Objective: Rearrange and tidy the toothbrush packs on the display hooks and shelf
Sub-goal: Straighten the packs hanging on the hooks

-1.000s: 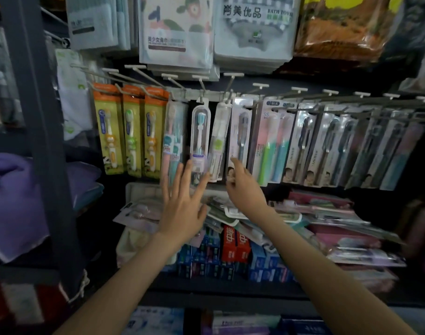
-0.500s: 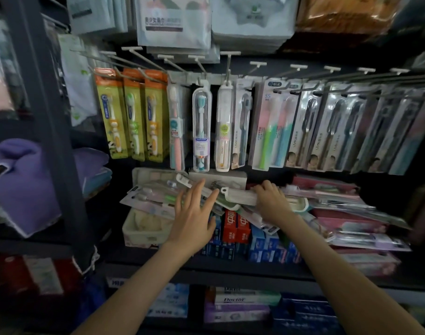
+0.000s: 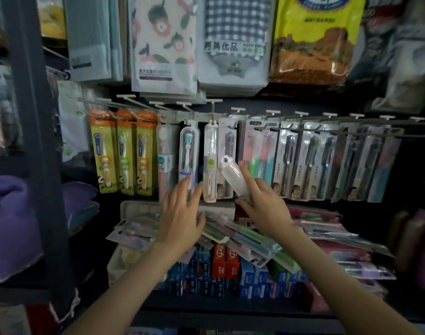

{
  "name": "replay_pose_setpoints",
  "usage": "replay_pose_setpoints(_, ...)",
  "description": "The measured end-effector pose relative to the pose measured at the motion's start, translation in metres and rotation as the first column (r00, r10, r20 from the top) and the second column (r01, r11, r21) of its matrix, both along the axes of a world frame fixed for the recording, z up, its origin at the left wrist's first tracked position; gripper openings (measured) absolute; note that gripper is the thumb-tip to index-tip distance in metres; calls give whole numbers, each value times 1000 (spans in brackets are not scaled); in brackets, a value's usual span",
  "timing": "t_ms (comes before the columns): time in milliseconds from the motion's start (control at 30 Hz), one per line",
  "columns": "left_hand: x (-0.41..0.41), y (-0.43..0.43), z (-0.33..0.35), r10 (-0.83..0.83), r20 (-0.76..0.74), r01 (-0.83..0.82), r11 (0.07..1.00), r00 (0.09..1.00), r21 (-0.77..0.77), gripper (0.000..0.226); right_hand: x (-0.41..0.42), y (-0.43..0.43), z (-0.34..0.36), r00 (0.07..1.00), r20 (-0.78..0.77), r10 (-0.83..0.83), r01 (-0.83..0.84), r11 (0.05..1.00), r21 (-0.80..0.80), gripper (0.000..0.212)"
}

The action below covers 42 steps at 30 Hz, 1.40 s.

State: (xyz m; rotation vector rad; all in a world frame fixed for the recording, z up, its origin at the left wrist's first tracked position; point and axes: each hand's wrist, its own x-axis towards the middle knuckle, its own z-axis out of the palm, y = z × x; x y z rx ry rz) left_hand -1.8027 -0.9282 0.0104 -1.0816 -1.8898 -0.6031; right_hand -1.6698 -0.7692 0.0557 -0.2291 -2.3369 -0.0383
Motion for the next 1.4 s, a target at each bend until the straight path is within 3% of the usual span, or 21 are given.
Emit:
replay_pose_setpoints(333,-14,-17,51,40,-42,-37,996,998,76,79,-29,-47,61,983,-181,28,-64,978,-197,78)
replay_pose_setpoints(567,-17,-27,59,69,-33,-66,994,997,83,80,-46,-58,68,990,-136,-43,9,970,-243,77)
replay_pose_setpoints(733,-16,-30,55,37,-15,-36,995,999,92,71,-54,-59,69,992,-106,-61,23,943,-332,77)
replay_pose_setpoints(800,-7,-31,56,-72,83,62,991,994,119,59,-56,-61,64,984,-176,-25,-45,922,-385,75)
replay_pose_setpoints(833,1,-30,58,-194,195,163,973,962,162,52,-58,-63,62,972,-234,9,-105,910,-401,73)
replay_pose_setpoints(900,16,-28,64,-460,473,378,888,751,264,39,-60,-70,58,933,-338,121,-258,881,-397,64)
replay_pose_setpoints(933,21,-27,66,-551,560,461,832,618,310,32,-60,-75,57,916,-356,183,-321,867,-380,59)
replay_pose_setpoints(1000,23,-24,65,-636,608,520,760,475,389,25,-57,-80,56,906,-330,266,-393,819,-418,48)
replay_pose_setpoints(1133,21,-23,44,-653,645,515,740,397,432,42,-48,-80,39,919,-183,348,-386,711,-587,25)
replay_pose_setpoints(1267,24,-20,25,-701,655,428,703,282,568,30,-52,-79,14,927,-120,355,-350,706,-616,27)
replay_pose_setpoints(1400,24,-15,16,-693,664,374,716,280,589,38,-57,-74,6,910,-91,405,-336,589,-735,36)
